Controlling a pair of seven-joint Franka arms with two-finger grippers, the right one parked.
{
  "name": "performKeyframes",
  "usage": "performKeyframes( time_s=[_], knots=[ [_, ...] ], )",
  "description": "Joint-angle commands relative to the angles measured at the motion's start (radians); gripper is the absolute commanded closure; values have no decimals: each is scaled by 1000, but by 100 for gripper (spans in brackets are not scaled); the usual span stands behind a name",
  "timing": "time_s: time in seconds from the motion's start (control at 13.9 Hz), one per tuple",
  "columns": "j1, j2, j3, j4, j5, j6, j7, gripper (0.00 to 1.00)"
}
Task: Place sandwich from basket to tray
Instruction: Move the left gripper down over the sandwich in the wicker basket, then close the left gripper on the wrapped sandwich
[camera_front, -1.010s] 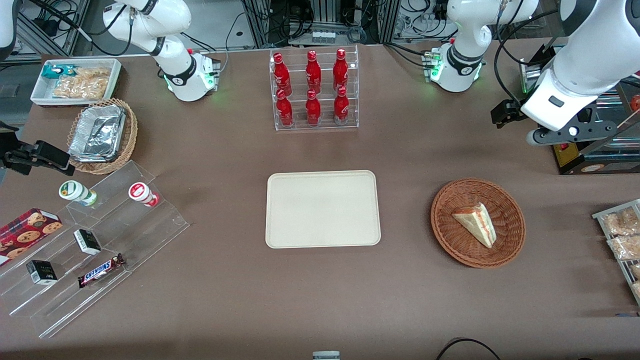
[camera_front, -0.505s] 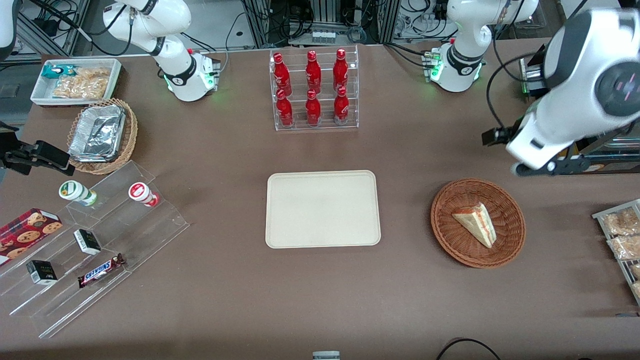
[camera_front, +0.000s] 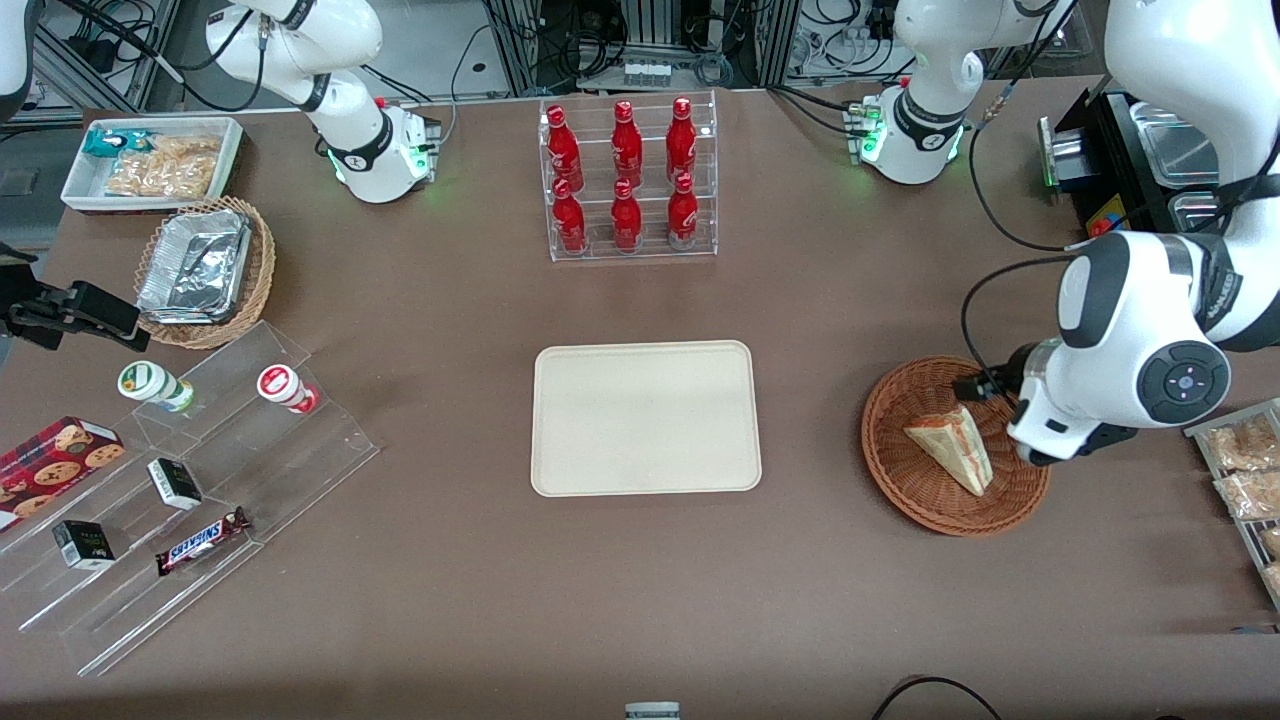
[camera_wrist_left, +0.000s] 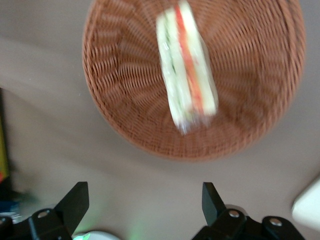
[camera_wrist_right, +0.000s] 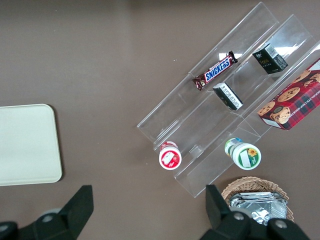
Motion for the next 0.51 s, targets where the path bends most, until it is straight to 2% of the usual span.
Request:
performKeyframes(
  time_s=[0.0, 0.43],
  knots=[
    [9, 14, -4, -62, -9, 138, -181, 0],
    [0, 77, -5, -95, -9, 301, -287, 0]
  ],
)
